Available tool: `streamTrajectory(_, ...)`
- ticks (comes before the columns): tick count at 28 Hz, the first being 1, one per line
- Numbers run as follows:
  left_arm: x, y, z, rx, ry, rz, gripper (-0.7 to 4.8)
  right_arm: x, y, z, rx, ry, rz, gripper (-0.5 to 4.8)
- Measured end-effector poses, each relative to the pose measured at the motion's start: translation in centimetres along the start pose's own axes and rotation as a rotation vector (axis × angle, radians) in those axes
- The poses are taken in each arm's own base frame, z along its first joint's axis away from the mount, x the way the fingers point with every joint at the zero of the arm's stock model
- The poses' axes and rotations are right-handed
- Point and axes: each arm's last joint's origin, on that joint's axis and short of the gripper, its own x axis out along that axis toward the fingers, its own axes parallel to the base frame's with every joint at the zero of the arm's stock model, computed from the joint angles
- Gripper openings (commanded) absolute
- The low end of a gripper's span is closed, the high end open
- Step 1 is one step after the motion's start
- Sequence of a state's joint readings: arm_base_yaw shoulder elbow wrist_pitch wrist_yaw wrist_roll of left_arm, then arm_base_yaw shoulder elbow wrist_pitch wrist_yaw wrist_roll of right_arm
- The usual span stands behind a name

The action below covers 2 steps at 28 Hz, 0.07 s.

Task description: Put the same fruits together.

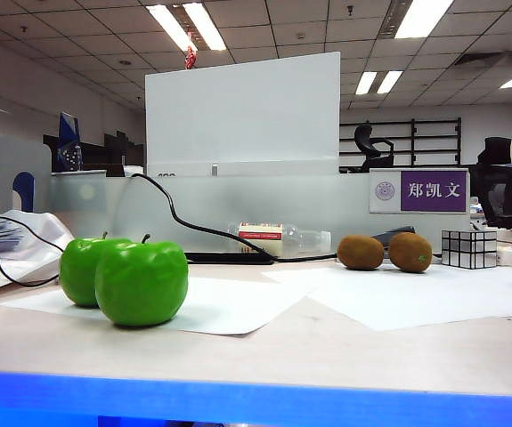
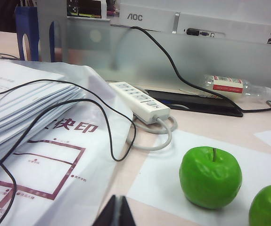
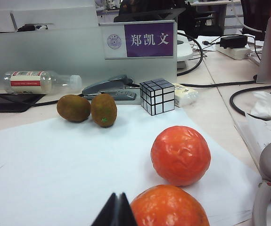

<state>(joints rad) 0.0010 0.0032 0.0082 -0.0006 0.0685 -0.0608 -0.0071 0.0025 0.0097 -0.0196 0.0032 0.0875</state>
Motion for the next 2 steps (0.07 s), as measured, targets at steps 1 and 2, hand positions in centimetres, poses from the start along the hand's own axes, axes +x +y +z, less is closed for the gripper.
streamTrajectory(1, 0.0, 0.0, 0.0, 0.0, 0.0, 0.0, -0.04, 0.0, 0.0, 0.0, 0.0, 0.0, 0.0, -0.01)
streamTrajectory(2, 0.0, 0.0, 0.0, 0.0, 0.0, 0.0, -0.04, 0.0, 0.0, 0.0, 0.0, 0.0, 0.0, -0.01)
